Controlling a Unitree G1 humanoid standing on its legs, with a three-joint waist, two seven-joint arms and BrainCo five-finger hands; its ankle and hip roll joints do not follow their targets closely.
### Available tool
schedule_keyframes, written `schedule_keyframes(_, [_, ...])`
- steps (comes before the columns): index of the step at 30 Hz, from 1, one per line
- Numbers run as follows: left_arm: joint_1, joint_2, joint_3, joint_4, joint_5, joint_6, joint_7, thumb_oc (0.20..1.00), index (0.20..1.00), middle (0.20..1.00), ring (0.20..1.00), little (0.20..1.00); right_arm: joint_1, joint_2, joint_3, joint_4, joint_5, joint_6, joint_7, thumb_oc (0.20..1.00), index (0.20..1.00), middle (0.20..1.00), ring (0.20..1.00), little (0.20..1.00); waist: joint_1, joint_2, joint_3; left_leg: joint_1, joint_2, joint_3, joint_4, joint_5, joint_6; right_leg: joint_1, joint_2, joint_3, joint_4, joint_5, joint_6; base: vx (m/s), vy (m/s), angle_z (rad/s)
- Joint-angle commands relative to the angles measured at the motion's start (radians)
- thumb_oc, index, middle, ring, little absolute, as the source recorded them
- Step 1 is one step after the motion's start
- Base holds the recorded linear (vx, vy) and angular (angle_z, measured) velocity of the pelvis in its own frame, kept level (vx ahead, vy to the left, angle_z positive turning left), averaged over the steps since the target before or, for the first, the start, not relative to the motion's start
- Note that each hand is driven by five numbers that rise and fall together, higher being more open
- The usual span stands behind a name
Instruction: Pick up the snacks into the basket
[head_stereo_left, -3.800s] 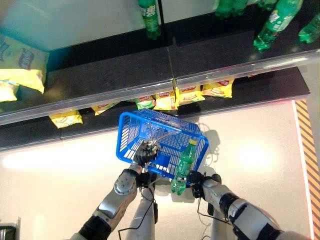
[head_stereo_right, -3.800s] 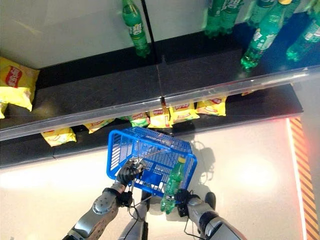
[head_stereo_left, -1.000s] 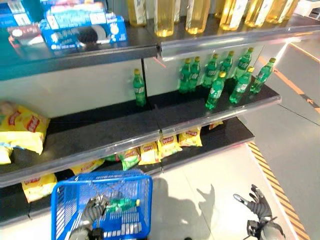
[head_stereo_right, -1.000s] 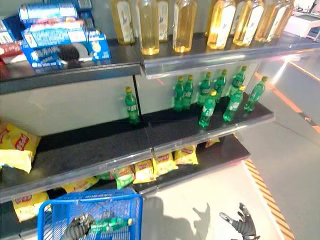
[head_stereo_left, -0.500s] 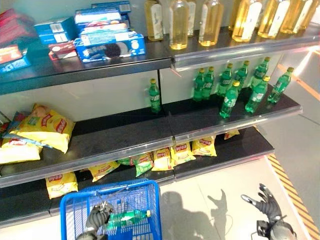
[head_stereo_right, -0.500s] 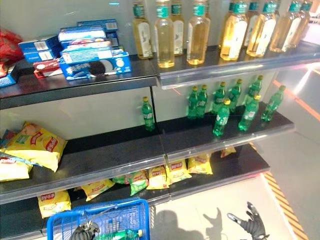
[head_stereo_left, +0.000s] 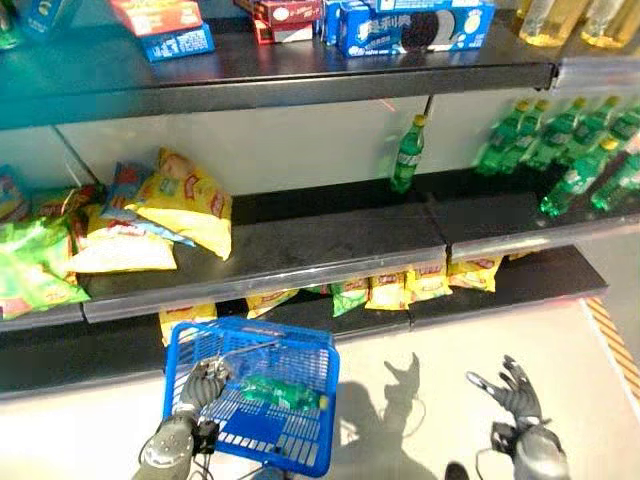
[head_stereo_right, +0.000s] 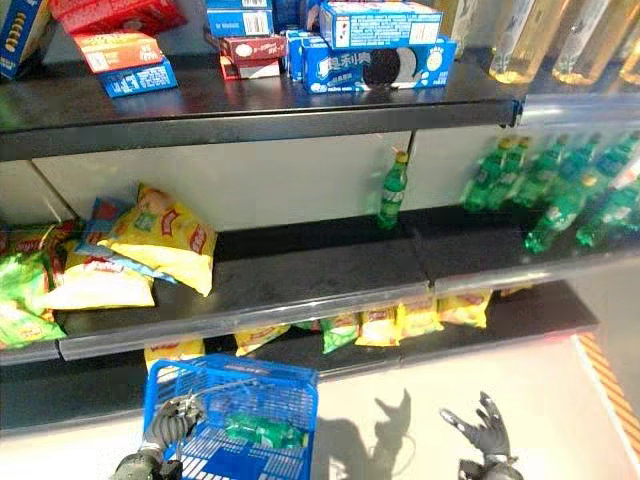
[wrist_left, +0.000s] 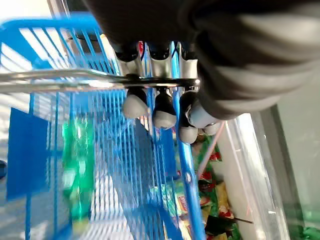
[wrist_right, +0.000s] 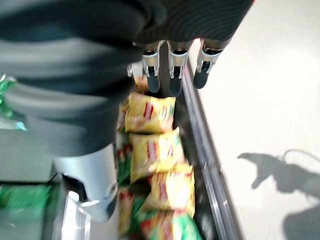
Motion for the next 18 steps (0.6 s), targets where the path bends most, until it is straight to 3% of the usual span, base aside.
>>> schedule_keyframes(1, [-0.034, 0.032, 0.09, -0.2, 0.048, -0.127, 0.028, 0.2, 0.2, 0.2, 0.2, 0.2, -0.017, -0.058, 0.005, 0.0, 0.065, -0.048, 0.024, 1.0, 1.0, 1.0, 1.0, 1.0, -0.017, -0.004, -0.05, 0.101, -0.054, -0.02, -0.126, 0.005, 0.002, 0.073, 0.165, 0.02, -0.136, -0.035, -0.005, 0.08, 0.357, -0.16])
schedule_keyframes(3, [-0.033, 0.015, 0.089, -0.2, 0.051, -0.122, 0.029, 0.2, 0.2, 0.2, 0.2, 0.2, -0.015, -0.054, 0.017, 0.021, 0.062, -0.045, 0.027, 1.0, 1.0, 1.0, 1.0, 1.0, -0.009, -0.014, -0.054, 0.113, -0.086, -0.01, -0.13, 0.001, 0.01, 0.079, 0.207, -0.001, -0.145, -0.045, -0.021, 0.04, 0.16, 0.03])
schedule_keyframes(6, [-0.015, 0.002, 0.091, -0.217, 0.054, -0.126, 0.016, 0.2, 0.2, 0.2, 0.2, 0.2, 0.004, -0.059, 0.02, 0.002, 0.034, -0.044, 0.032, 1.0, 1.0, 1.0, 1.0, 1.0, -0.005, -0.017, -0.05, 0.109, -0.108, -0.015, -0.096, -0.002, 0.002, 0.119, 0.198, -0.022, -0.184, -0.049, -0.038, 0.05, 0.057, 0.08])
schedule_keyframes(7, [-0.016, -0.019, 0.081, -0.206, 0.054, -0.127, 0.012, 0.2, 0.2, 0.2, 0.2, 0.2, 0.007, -0.071, 0.025, 0.013, 0.006, -0.045, 0.025, 1.0, 1.0, 1.0, 1.0, 1.0, -0.003, -0.015, -0.042, 0.09, -0.117, -0.005, -0.01, 0.004, -0.038, 0.156, 0.193, -0.017, -0.214, -0.042, -0.041, 0.05, 0.042, 0.47])
schedule_keyframes(9, [-0.005, -0.042, 0.077, -0.212, 0.019, -0.126, -0.001, 0.2, 0.2, 0.2, 0.2, 0.2, 0.036, -0.08, 0.005, -0.009, 0.007, -0.045, 0.019, 1.0, 1.0, 1.0, 1.0, 1.0, -0.012, -0.007, -0.026, 0.043, -0.089, 0.034, 0.145, 0.064, -0.106, 0.186, 0.181, -0.035, -0.226, -0.049, -0.054, 0.06, 0.059, 0.61])
schedule_keyframes(10, [-0.012, -0.047, 0.068, -0.202, 0.02, -0.124, -0.008, 0.2, 0.2, 0.2, 0.2, 0.2, 0.04, -0.084, 0.004, 0.006, 0.007, -0.044, 0.017, 1.0, 1.0, 1.0, 1.0, 1.0, -0.014, -0.007, -0.023, 0.009, -0.086, 0.035, 0.222, 0.089, -0.127, 0.192, 0.174, -0.04, -0.233, -0.048, -0.062, 0.01, 0.039, 0.59])
schedule_keyframes(12, [-0.014, -0.043, 0.065, -0.202, 0.036, -0.124, -0.007, 0.2, 0.2, 0.2, 0.2, 0.2, 0.039, -0.089, 0.01, -0.001, -0.004, -0.04, 0.017, 1.0, 1.0, 1.0, 1.0, 1.0, -0.011, -0.012, -0.02, -0.018, -0.084, 0.014, 0.29, 0.084, -0.124, 0.212, 0.16, -0.042, -0.251, -0.046, -0.067, -0.02, 0.03, 0.69])
schedule_keyframes(15, [0.0, -0.048, 0.083, -0.199, 0.027, -0.121, 0.005, 0.2, 0.2, 0.2, 0.2, 0.2, 0.048, -0.094, 0.008, -0.006, -0.015, -0.032, 0.024, 1.0, 1.0, 1.0, 1.0, 1.0, -0.029, -0.005, -0.046, 0.006, 0.005, 0.013, 0.172, 0.042, -0.074, 0.219, 0.144, -0.045, -0.271, -0.043, -0.043, 0.04, 0.091, 0.13])
schedule_keyframes(16, [0.002, -0.049, 0.084, -0.2, 0.027, -0.12, 0.005, 0.2, 0.2, 0.2, 0.2, 0.2, 0.049, -0.094, 0.009, -0.007, -0.015, -0.032, 0.024, 1.0, 1.0, 1.0, 1.0, 1.0, -0.028, -0.005, -0.045, 0.014, 0.005, 0.015, 0.165, 0.043, -0.074, 0.223, 0.143, -0.043, -0.271, -0.044, -0.043, 0.11, 0.237, -0.12])
schedule_keyframes(17, [0.005, -0.041, 0.086, -0.197, 0.029, -0.122, 0.013, 0.2, 0.2, 0.2, 0.2, 0.2, 0.05, -0.105, 0.01, -0.01, -0.024, -0.031, 0.019, 1.0, 1.0, 1.0, 1.0, 1.0, -0.028, 0.006, -0.061, 0.043, 0.068, -0.011, 0.01, 0.045, -0.067, 0.215, 0.133, -0.042, -0.268, -0.05, -0.024, 0.09, 0.245, 0.0])
schedule_keyframes(18, [0.002, -0.038, 0.085, -0.191, 0.03, -0.122, 0.017, 0.2, 0.2, 0.2, 0.2, 0.2, 0.047, -0.11, 0.012, 0.0, -0.023, -0.03, 0.017, 1.0, 1.0, 1.0, 1.0, 1.0, -0.028, 0.011, -0.063, 0.071, 0.101, -0.034, -0.07, 0.075, -0.072, 0.214, 0.126, -0.037, -0.265, -0.056, -0.015, 0.09, 0.362, 0.09])
